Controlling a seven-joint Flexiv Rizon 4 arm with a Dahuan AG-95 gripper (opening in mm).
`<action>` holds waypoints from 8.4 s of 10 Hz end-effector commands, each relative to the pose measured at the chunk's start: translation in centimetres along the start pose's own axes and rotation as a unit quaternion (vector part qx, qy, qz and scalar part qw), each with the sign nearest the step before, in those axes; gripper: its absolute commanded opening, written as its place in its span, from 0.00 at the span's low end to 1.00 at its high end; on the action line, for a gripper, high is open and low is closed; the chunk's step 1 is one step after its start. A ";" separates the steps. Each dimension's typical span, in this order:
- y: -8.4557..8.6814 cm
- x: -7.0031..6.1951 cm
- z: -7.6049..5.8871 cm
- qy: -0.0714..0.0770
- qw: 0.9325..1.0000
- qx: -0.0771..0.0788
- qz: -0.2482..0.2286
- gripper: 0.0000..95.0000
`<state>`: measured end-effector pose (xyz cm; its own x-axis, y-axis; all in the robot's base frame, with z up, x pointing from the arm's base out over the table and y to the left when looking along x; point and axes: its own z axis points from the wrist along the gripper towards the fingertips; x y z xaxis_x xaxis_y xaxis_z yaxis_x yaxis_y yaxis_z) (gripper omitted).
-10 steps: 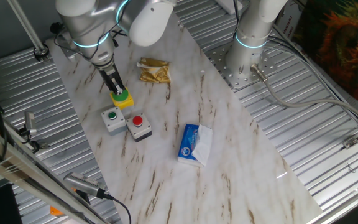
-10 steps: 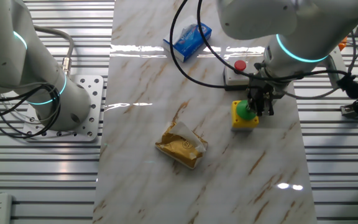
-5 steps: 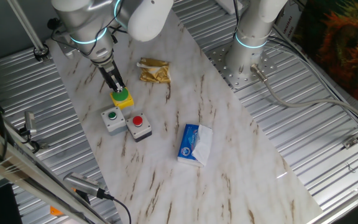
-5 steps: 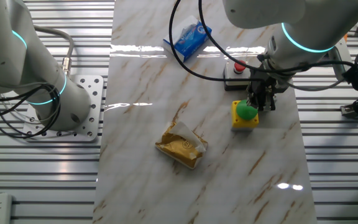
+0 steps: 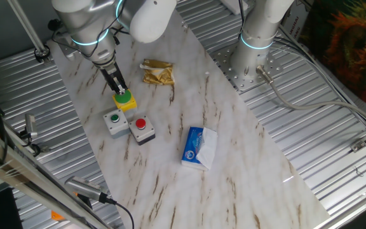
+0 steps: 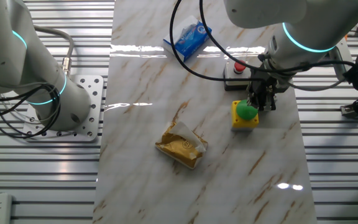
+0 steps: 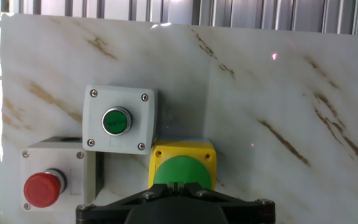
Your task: Press three buttons from left to right in sequence
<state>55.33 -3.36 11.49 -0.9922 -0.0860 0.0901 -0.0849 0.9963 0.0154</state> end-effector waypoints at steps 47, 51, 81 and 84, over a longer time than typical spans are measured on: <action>4.3 -4.3 1.4 0.002 1.000 0.000 0.024 0.20; 4.5 -4.4 1.0 -0.002 1.000 -0.001 0.026 0.20; 4.6 -5.7 1.8 -0.017 0.999 0.001 0.033 0.20; 4.6 -5.9 1.8 -0.017 0.999 0.001 0.033 0.20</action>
<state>60.58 1.80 9.21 -0.9982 -0.0200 0.0570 -0.0196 0.9998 0.0081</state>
